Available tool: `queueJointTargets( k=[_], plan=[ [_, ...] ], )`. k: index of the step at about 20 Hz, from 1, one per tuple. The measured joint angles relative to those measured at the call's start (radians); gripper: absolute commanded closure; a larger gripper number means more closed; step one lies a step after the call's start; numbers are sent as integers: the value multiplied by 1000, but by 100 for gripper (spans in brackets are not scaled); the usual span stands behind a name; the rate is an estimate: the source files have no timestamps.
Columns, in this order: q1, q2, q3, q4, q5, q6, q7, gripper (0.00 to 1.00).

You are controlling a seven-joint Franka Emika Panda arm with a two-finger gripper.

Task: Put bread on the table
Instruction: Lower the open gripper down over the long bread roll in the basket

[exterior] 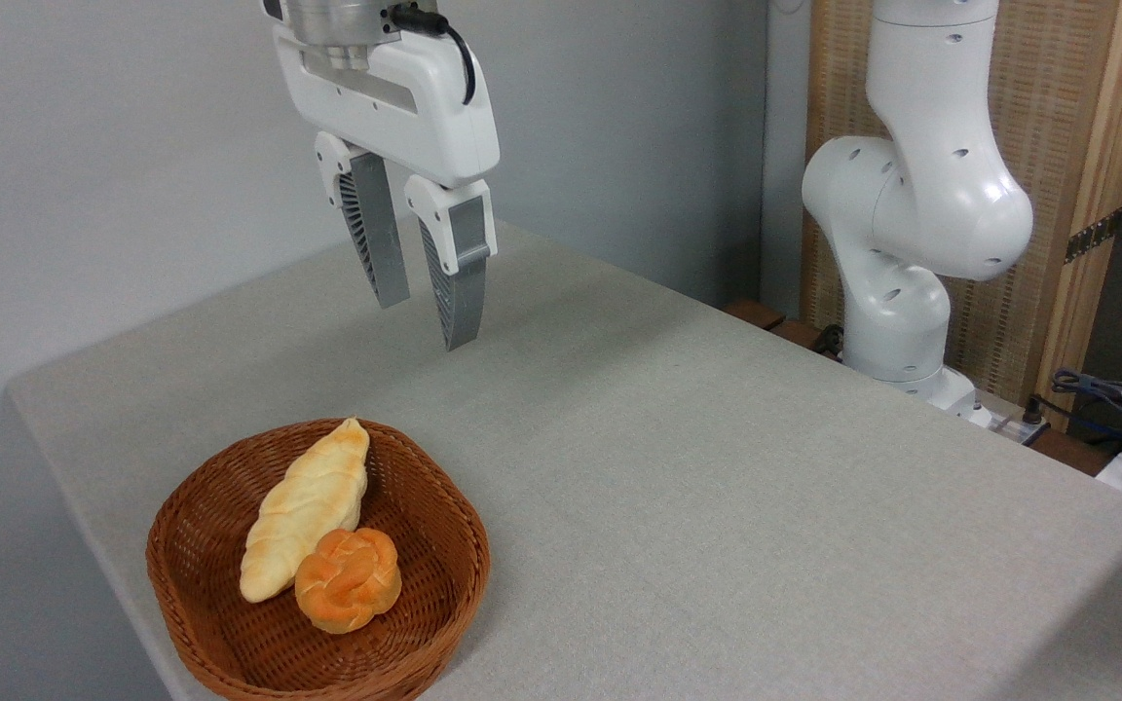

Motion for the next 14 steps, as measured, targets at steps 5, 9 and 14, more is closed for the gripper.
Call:
queueJointTargets(
  k=[5, 9, 14],
  plan=[
    [4, -3, 6, 0, -1, 2, 0, 0],
    [4, -3, 9, 0, -1, 6, 0, 0],
    [6, 0, 11, -32, -14, 112, -72, 0]
  ],
)
